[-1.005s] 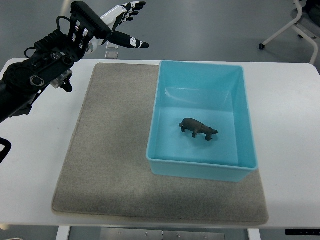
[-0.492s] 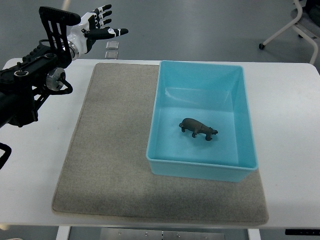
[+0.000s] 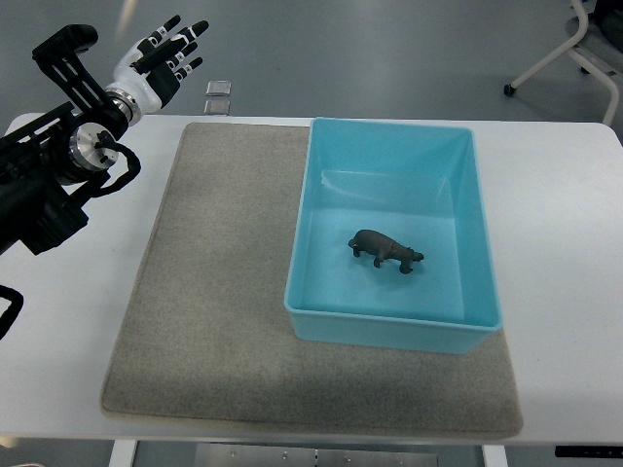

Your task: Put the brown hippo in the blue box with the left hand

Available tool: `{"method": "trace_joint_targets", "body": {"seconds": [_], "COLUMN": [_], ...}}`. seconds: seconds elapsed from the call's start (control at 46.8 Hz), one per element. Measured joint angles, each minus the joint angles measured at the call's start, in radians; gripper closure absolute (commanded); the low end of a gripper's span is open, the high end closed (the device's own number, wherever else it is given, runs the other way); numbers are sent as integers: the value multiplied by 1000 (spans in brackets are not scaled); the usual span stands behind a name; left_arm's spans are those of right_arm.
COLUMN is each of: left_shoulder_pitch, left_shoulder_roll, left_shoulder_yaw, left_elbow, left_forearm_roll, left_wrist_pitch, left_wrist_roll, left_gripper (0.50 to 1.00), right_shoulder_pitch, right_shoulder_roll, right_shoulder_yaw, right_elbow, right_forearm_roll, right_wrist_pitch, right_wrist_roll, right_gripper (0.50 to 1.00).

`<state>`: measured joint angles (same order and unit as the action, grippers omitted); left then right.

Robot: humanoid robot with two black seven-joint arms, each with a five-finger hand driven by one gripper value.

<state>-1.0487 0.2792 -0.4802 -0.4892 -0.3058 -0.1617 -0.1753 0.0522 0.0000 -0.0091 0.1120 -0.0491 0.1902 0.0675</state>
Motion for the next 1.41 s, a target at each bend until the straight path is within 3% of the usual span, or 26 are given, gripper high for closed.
{"method": "trace_joint_targets", "body": {"seconds": [0.15, 0.577, 0.791, 0.983, 1.411], "left_shoulder_pitch": [44, 121, 123, 122, 113], "left_shoulder_roll": [0, -2, -7, -9, -10], "left_shoulder_yaw": [-108, -210, -184, -174, -182], "left_elbow": [1, 6, 51, 52, 43], "left_forearm_roll": [0, 14, 29, 146, 156], "left_wrist_pitch": [-93, -152, -136, -131, -134], "left_wrist_roll": [-1, -1, -1, -8, -10], "left_gripper": [504, 504, 504, 504, 504], "right_shoulder_pitch": [0, 0, 0, 0, 0], "right_shoulder_roll": [0, 0, 0, 0, 0], "right_shoulder_yaw": [0, 0, 0, 0, 0], "right_elbow": [0, 0, 0, 0, 0], "right_forearm_roll": [0, 0, 0, 0, 0], "right_wrist_pitch": [0, 0, 0, 0, 0], "right_wrist_roll": [0, 0, 0, 0, 0], "right_gripper": [564, 564, 564, 564, 564]}}
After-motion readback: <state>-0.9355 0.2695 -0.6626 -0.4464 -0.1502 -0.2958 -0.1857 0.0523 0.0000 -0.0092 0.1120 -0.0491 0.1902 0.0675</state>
